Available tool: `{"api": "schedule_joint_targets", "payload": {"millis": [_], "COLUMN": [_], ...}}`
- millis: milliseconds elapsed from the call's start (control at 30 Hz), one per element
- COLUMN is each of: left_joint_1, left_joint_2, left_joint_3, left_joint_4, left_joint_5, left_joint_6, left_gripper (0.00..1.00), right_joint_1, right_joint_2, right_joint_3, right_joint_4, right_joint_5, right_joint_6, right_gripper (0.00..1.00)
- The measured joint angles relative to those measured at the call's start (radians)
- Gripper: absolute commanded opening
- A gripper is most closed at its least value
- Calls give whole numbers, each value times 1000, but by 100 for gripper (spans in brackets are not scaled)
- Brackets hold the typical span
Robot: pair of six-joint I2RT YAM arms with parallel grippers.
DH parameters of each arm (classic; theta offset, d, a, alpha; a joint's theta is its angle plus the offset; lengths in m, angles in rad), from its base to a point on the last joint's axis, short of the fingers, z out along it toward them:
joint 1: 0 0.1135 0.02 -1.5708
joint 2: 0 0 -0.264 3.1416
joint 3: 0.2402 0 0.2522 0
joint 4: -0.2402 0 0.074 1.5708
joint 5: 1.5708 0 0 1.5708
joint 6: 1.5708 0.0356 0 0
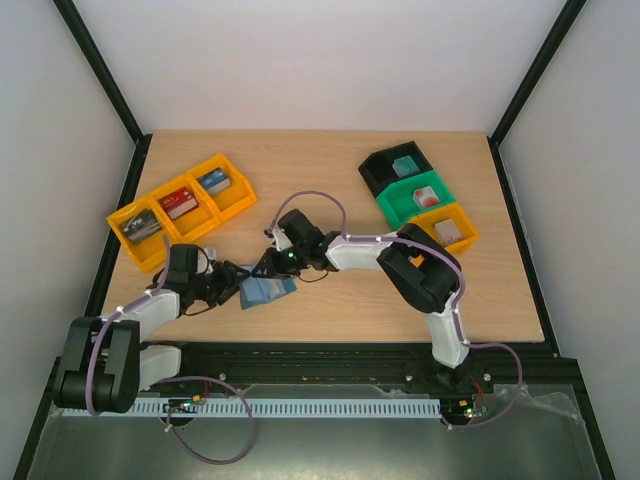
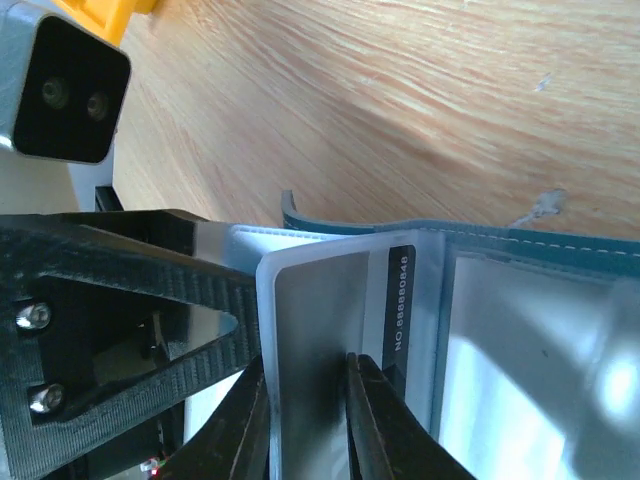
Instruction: Take the credit cards out of the card holder
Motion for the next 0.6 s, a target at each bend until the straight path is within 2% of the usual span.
{"api": "schedule_joint_targets", "payload": {"millis": [67, 167, 300, 400, 600], "left_joint_1": [0, 0, 0, 5, 4], "left_joint_2": [3, 8, 13, 14, 17], "left_joint_3": [-4, -5, -10, -21, -25], "left_joint_4": [-2, -3, -9, -12, 6], "left_joint_5": [-5, -8, -14, -28, -5], "left_joint_6": [2, -1, 0, -2, -12], "left_gripper": [50, 40, 17, 3, 2], "right_joint_1": [8, 6, 4, 4, 21], "right_joint_2": [0, 0, 0, 0, -6], "right_joint_3": [0, 2, 2, 6, 34], "right_joint_4": [-2, -9, -11, -11, -14], "right_joint_5": [0, 0, 1, -6, -41], "right_joint_6": [1, 0, -1, -3, -34], "right_gripper": [16, 14, 19, 27, 39]}}
